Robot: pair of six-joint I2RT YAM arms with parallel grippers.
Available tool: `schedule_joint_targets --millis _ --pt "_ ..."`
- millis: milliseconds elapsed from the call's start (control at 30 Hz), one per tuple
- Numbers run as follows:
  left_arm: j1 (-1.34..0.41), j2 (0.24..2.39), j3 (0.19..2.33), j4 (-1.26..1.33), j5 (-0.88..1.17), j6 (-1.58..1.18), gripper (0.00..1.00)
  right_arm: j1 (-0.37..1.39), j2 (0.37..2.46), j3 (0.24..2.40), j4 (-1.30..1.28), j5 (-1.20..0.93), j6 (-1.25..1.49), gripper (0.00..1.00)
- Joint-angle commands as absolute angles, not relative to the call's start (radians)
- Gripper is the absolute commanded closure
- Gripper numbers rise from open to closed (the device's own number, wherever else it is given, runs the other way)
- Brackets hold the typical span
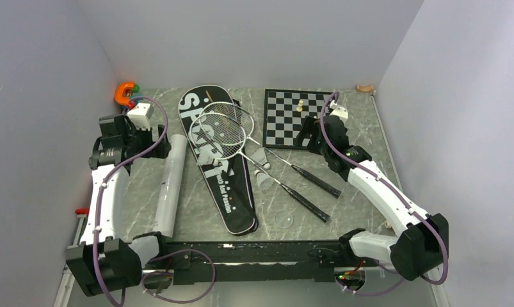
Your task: Pack up the badminton gear
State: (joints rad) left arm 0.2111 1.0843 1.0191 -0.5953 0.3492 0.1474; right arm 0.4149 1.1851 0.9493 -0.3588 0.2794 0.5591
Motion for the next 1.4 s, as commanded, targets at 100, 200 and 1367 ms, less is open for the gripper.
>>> schedule_joint_targets --millis 100,200,1367 --pt "0.216 1.212 0.921 -0.502 0.354 0.182 0.01 0.492 1.231 1.015 -0.399 0.368 0.587 0.00" --pt "0.214 1.261 0.896 -0.479 0.386 0.205 0.01 0.527 1.256 1.041 -0.417 0.398 0.592 0.00" --pt "0.232 1.379 1.095 -0.724 0.400 0.646 0.66 0.802 1.913 1.668 -0.488 0.432 0.568 0.00"
